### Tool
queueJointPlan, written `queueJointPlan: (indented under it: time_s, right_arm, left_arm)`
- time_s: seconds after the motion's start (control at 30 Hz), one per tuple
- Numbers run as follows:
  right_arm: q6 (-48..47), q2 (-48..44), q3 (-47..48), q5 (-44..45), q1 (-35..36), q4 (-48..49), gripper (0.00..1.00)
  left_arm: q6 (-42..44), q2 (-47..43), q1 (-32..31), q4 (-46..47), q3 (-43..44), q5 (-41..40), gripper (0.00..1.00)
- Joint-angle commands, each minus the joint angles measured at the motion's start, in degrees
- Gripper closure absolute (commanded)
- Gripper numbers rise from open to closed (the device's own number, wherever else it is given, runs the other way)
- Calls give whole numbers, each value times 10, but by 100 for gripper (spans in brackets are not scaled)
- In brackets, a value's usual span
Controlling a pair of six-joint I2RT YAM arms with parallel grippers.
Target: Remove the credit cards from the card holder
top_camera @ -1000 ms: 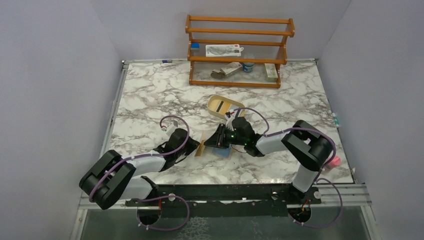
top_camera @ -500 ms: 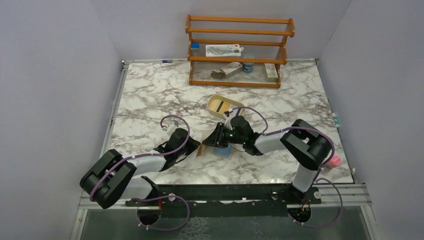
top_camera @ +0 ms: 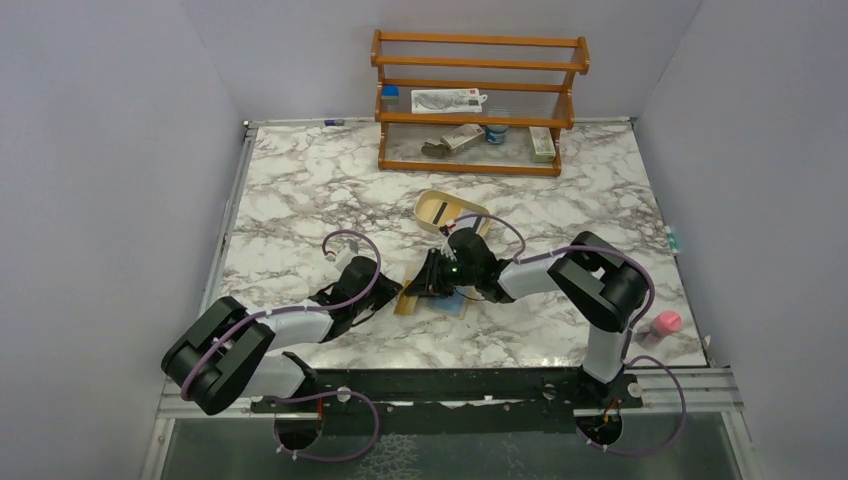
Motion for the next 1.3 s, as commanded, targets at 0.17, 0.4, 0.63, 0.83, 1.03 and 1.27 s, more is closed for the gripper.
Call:
queueJointPlan:
  time_s: [0.17,0.4,0.63,0.83,1.03,1.27]
  right_arm:
    - [-13,9,9,-16,4,-55,99]
    - [-32,-41,1,3,3,-109,99]
    - [-67,-137,-28,-17,-33,-132,99]
    - [-126,-194,-2,-51,-82,-164,99]
    - [-181,-189,53,-110,-163,-168,99]
    - [-246,-91,188,-150,-215,-214,99]
  left_arm:
    - [8,9,-7,-83,-19,6,100]
    - [14,2,-8,-100,-13,-3,100]
    - [19,-13,-7,-120,-12,-17,100]
    - [21,-17,-7,-126,-10,-20,100]
    - [22,-23,-7,-132,-8,-21,100]
    - [25,-38,-7,-147,-6,-28,100]
